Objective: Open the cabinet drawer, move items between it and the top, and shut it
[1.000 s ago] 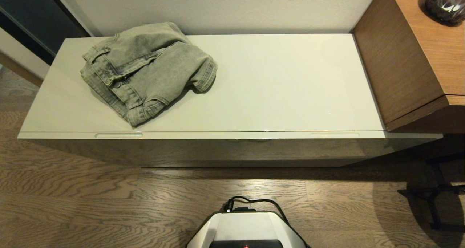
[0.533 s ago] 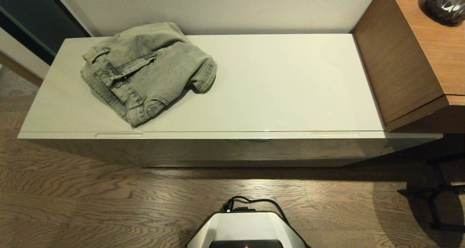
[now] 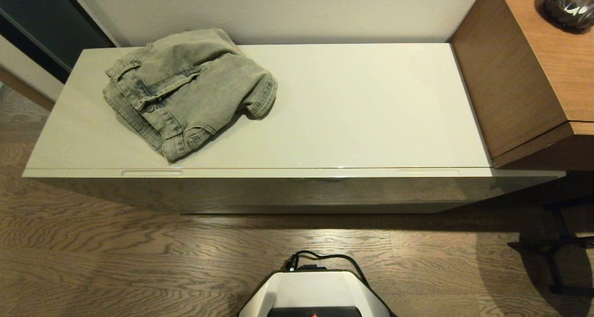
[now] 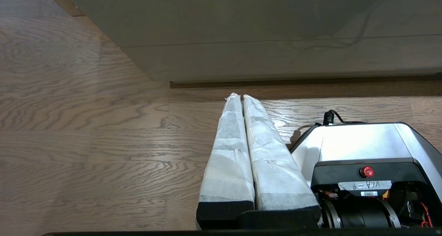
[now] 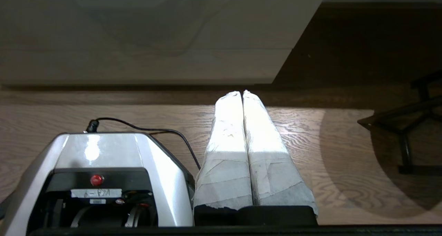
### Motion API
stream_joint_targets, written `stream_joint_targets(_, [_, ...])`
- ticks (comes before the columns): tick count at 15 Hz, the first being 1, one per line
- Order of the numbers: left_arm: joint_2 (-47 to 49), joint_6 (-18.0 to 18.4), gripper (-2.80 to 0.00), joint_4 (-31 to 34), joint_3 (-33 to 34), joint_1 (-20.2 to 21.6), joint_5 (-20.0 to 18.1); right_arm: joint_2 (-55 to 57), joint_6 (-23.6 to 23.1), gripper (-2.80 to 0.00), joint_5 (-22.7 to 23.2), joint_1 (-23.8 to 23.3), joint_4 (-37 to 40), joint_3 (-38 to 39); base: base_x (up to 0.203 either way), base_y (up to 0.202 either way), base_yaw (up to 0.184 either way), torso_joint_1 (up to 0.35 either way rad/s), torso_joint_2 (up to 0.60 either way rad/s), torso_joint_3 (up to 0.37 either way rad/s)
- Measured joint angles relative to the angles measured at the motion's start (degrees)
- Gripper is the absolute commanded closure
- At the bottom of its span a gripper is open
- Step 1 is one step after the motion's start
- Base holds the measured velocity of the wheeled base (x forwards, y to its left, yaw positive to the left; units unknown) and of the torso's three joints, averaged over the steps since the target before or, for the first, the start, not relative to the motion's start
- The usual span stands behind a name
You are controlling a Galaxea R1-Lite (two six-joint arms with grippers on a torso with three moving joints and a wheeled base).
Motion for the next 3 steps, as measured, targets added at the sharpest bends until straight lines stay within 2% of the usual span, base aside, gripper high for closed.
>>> stream_joint_targets(3, [0.00,0.02,0.00,0.05,0.00,0.00,0.00,0.02,0.30,0.00,0.09,0.00,0.04,0.02,0.000,0.000,0.000,0.000,0.00,0.000])
